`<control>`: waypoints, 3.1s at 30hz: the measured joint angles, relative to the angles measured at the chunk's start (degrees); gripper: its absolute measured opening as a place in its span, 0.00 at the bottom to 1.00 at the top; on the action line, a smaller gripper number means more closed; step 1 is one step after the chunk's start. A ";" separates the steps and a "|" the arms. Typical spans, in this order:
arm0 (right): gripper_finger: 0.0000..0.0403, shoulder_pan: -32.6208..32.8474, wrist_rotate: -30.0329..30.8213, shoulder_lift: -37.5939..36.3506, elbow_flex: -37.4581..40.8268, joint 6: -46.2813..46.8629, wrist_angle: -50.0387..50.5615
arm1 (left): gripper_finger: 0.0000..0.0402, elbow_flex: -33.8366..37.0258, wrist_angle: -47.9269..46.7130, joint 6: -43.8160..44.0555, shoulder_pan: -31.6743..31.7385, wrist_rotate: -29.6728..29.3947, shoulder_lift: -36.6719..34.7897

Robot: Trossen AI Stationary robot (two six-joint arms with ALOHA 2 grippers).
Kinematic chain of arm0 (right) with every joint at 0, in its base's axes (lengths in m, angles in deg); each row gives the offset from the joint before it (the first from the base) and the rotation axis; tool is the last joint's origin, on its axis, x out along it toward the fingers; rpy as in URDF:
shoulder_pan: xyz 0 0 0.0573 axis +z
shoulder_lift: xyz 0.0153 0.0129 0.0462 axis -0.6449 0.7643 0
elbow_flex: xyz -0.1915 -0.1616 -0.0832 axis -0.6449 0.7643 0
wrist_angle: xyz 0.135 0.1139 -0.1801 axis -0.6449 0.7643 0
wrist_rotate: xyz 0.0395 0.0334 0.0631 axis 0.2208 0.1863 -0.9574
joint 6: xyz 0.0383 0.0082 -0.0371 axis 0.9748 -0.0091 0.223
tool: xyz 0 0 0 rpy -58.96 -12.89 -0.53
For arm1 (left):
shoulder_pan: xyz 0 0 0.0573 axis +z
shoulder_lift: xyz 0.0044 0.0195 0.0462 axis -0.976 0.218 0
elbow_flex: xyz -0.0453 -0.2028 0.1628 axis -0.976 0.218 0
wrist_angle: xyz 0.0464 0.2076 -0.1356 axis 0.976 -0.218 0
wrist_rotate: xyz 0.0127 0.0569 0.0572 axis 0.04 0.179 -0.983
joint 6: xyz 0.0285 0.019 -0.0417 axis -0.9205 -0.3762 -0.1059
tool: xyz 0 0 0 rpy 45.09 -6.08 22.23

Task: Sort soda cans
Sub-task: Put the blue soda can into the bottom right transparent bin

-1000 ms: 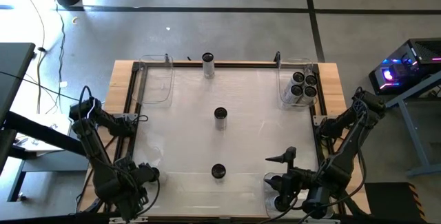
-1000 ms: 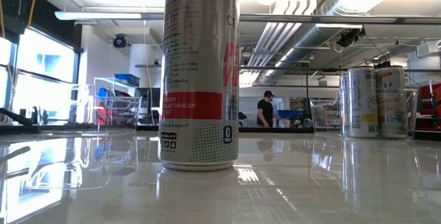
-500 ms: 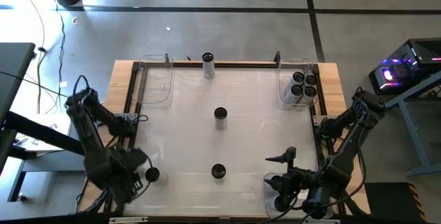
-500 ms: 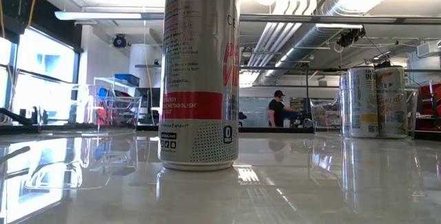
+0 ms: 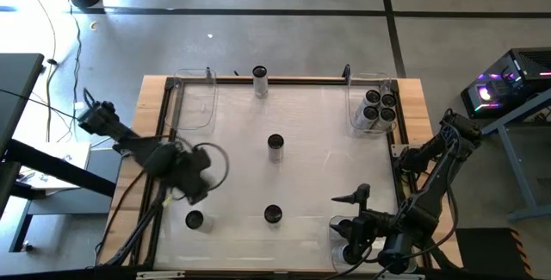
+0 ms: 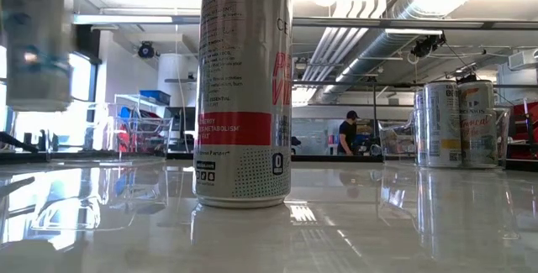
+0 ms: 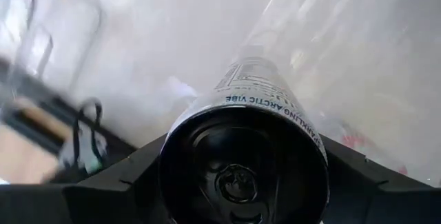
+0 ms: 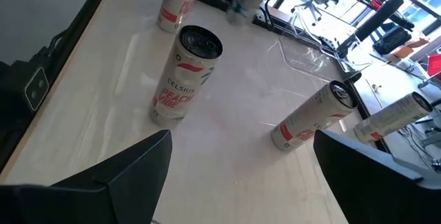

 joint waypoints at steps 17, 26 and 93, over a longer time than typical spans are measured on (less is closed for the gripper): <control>0.87 0.00 -5.81 -0.04 -4.04 8.65 6.70 | 0.64 -17.82 19.55 -45.57 16.73 0.78 27.87; 0.87 -0.83 -13.94 -0.09 -6.62 17.65 12.82 | 0.67 -30.74 23.44 -58.67 18.72 -0.92 39.20; 0.59 -29.70 -22.67 13.93 -6.41 8.41 -6.00 | 0.78 0.11 40.82 -35.97 12.40 -12.35 17.36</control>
